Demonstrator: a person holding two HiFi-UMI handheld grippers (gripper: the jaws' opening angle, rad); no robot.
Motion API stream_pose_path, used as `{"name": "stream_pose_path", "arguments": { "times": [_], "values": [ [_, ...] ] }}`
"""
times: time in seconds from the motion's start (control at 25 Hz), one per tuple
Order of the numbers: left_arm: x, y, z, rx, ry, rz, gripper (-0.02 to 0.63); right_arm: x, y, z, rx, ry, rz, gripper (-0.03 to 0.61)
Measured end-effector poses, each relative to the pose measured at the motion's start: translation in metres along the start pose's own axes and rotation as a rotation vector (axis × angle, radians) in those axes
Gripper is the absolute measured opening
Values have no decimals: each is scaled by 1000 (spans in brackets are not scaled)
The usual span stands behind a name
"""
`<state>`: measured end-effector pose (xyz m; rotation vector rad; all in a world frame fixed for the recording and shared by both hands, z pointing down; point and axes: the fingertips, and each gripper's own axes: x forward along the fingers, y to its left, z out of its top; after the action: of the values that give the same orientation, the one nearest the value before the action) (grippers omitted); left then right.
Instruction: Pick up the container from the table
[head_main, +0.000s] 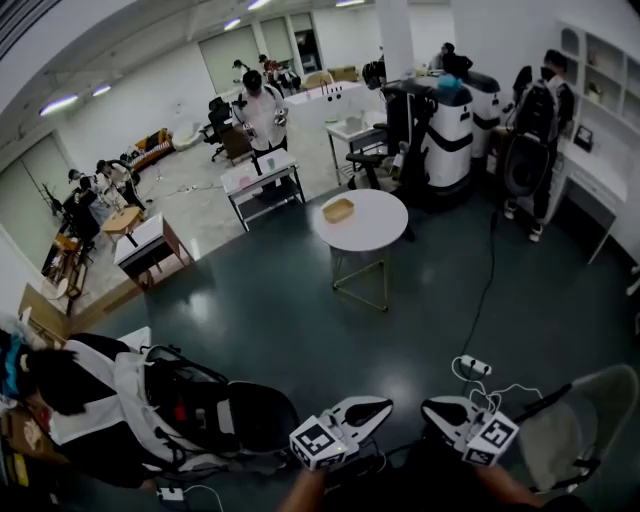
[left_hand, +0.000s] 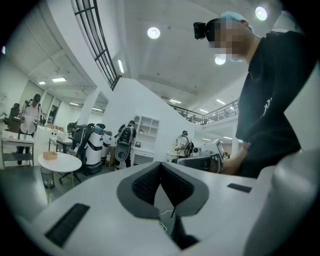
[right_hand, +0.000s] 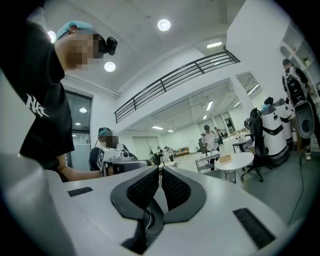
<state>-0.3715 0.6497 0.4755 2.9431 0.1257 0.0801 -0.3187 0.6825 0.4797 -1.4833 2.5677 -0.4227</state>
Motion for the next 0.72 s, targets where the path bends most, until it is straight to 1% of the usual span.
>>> {"name": "stream_pose_path", "arguments": {
  "times": [0.2, 0.36, 0.6, 0.72],
  "values": [
    [4, 16, 7, -26, 7, 25, 3, 9, -24, 5, -4, -13, 12, 44],
    [16, 42, 10, -20, 35, 71, 3, 28, -51, 11, -16, -3, 59, 44],
    [44, 83, 26, -13, 30, 135, 3, 51, -98, 37, 2, -11, 129, 44],
    [64, 102, 34, -23, 25, 163, 3, 55, -126, 50, -11, -8, 151, 44]
  ]
}}
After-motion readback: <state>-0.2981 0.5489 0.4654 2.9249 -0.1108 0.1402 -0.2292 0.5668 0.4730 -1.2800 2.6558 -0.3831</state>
